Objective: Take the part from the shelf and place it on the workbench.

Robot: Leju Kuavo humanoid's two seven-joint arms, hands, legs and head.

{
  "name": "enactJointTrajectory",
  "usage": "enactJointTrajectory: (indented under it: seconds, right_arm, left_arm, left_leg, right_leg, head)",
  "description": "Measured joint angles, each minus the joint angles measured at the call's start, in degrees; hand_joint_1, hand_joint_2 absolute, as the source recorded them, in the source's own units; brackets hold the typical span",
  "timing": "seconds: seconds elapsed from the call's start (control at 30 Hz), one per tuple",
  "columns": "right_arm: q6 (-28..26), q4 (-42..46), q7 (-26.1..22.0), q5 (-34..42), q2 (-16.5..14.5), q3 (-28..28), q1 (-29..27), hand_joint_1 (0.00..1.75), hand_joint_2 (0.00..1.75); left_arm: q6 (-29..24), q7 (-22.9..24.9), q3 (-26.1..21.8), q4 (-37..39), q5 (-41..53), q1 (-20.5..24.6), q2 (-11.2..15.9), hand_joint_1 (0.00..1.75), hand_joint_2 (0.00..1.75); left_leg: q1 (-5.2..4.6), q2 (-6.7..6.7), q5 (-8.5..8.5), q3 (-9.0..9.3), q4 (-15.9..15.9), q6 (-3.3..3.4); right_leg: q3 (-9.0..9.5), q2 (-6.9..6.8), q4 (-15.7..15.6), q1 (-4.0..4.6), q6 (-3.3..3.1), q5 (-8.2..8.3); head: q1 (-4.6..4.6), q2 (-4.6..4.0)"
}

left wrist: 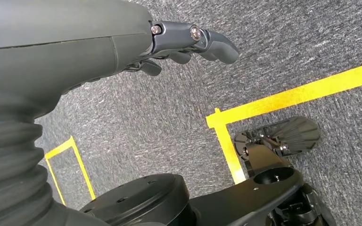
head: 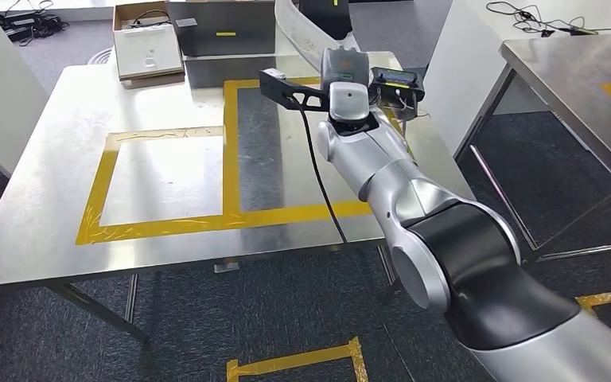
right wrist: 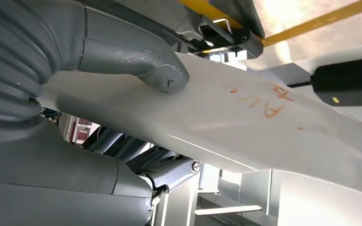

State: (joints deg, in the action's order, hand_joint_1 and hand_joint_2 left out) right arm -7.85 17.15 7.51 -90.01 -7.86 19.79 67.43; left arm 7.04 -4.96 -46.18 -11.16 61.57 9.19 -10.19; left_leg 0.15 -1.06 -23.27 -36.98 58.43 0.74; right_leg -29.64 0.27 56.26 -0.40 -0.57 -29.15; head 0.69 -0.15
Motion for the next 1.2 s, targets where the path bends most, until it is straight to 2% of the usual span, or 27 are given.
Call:
enactJointTrajectory:
  seconds: [0.07, 0.13, 0.4, 0.87, 0.97, 1.0, 1.1, 1.13, 1.2]
  right_arm:
    - [-0.01, -0.02, -0.31, 0.0, -0.15, 0.17, -1.0, 1.75, 1.75]
    - [0.12, -0.07, -0.59, 0.0, -0.3, 0.48, -2.11, 1.75, 1.75]
    - [0.33, -0.42, -0.66, 0.04, -0.97, 2.34, -5.93, 1.75, 1.75]
    - [0.44, -0.58, -0.23, 0.07, -1.72, 3.31, -7.37, 1.75, 1.75]
    - [0.54, -0.58, -0.16, 0.06, -1.85, 3.33, -7.38, 1.75, 1.75]
    - [0.56, -0.58, -0.14, 0.05, -1.89, 3.33, -7.4, 1.75, 1.75]
    - [0.59, -0.57, -0.1, 0.06, -1.92, 3.33, -7.36, 1.75, 1.75]
    - [0.59, -0.56, -0.08, 0.07, -1.92, 3.33, -7.28, 1.75, 1.75]
    - [0.59, -0.58, -0.03, 0.07, -1.93, 3.33, -7.26, 1.75, 1.75]
  left_arm:
    - [0.0, 0.0, 0.0, 0.0, 0.04, 0.0, 0.0, 0.0, 1.75]
    - [0.0, 0.0, -0.01, -0.01, 0.1, -0.01, 0.01, 0.0, 1.75]
    - [0.0, 0.0, 0.0, 0.01, 0.29, -0.02, 0.0, 0.0, 1.75]
    - [0.0, 0.29, -0.02, 0.01, 0.01, -0.23, 0.02, 0.0, 1.75]
    - [0.0, 0.38, -0.02, 0.01, 0.02, -0.26, 0.08, 0.0, 1.75]
    - [0.0, 0.38, -0.02, 0.01, 0.04, -0.27, 0.11, 0.0, 1.75]
    - [0.0, 0.27, -0.02, -0.01, 0.16, -0.32, 0.14, 0.0, 1.75]
    - [0.0, 0.23, -0.02, -0.01, 0.22, -0.34, 0.14, 0.0, 1.75]
    - [0.0, 0.16, -0.02, -0.01, 0.38, -0.34, 0.15, 0.0, 1.75]
  left_leg:
    - [-0.01, 0.02, 0.02, 0.02, 0.03, 0.02]
    - [-0.01, 0.04, 0.05, 0.07, 0.03, 0.02]
    - [0.04, 0.07, 0.24, 0.31, -0.17, -0.22]
    - [0.08, 0.07, 0.24, 0.35, -0.27, -0.24]
    - [-0.22, 0.08, -0.06, 0.27, -0.09, 0.08]
    - [-0.28, 0.08, -0.35, 0.31, -0.18, 0.4]
    - [0.0, 0.1, -1.04, 1.23, -0.88, 1.5]
    - [0.07, 0.14, -1.15, 1.56, -0.96, 1.72]
    - [0.13, 0.27, -1.41, 1.92, -0.92, 1.77]
  right_leg:
    - [0.02, 0.01, -0.06, -0.07, 0.92, 0.03]
    - [0.05, 0.01, -0.08, -0.09, 1.35, 0.04]
    - [0.1, 0.02, 0.06, -0.03, 1.4, 0.08]
    - [0.08, 0.04, 0.1, 0.0, 1.31, 0.01]
    - [0.19, 0.03, -0.09, -0.27, 1.67, 0.04]
    - [0.27, 0.05, 0.16, -0.33, 1.93, 0.26]
    - [-0.35, 0.04, 2.57, -0.44, 2.42, -0.03]
    - [-1.55, 0.0, 4.64, -0.52, 2.49, -1.11]
    - [-5.93, -0.03, 11.67, -0.61, 2.69, -4.03]
  head:
    - [0.0, 0.0]
    - [-0.01, 0.0]
    - [-0.02, 0.0]
    - [-0.02, 0.0]
    - [-0.04, 0.0]
    - [-0.02, 0.0]
    - [0.12, 0.0]
    - [0.19, 0.0]
    - [0.29, 0.0]
